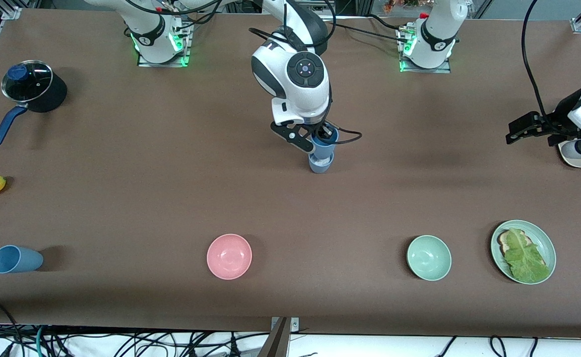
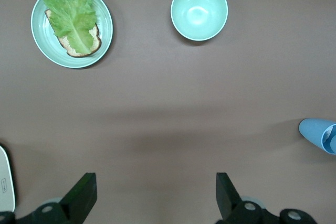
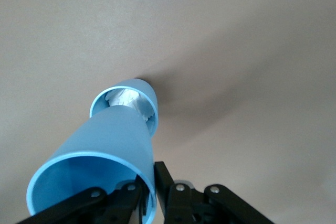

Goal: Stack blue cups with both arms
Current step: 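Lower the held blue cup over the tissue cup and release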

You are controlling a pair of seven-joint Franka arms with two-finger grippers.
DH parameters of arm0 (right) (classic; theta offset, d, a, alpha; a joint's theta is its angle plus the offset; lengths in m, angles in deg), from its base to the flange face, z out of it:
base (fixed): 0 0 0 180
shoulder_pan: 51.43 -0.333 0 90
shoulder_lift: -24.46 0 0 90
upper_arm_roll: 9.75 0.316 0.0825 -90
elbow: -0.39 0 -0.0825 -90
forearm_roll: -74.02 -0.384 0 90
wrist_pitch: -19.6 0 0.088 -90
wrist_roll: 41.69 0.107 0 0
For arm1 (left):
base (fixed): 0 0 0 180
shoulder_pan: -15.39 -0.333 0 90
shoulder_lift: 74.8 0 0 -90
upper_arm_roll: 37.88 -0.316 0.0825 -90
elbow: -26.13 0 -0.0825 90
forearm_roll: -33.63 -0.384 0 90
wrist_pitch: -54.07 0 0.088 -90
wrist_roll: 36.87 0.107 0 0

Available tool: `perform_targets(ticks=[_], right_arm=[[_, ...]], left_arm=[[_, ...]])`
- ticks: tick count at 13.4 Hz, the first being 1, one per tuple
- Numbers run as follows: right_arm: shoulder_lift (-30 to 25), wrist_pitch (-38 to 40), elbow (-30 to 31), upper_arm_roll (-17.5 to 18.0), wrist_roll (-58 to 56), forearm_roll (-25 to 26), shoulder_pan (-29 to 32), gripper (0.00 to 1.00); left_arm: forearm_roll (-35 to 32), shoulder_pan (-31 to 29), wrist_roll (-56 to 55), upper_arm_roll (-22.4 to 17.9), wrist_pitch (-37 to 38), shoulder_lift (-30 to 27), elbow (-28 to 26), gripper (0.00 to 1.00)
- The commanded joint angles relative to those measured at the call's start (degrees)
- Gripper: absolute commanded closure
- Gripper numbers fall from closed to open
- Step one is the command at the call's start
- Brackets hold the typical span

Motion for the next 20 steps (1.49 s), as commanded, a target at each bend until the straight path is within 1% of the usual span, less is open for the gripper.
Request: perform_targets(ticks=[1, 15, 20], right_arm=[[-0.15, 0.52, -0.48, -0.32, 0.98, 0.08, -0.4, 1.0], [0.03, 0.35, 0.93, -0.32, 0.89, 0.17, -0.4, 1.0], [0.91, -0.18, 0.93, -0.32, 1.07, 0.17, -0.49, 1.0]], left_arm=[[-1.69, 0.1, 0.39, 0.15, 0.15, -0.65, -0.31, 0.0], [-1.69, 0.1, 0.39, 0.15, 0.24, -0.74, -0.31, 0.0], [-1.69, 0.1, 0.39, 0.06, 0.15, -0.65, -0.31, 0.0]])
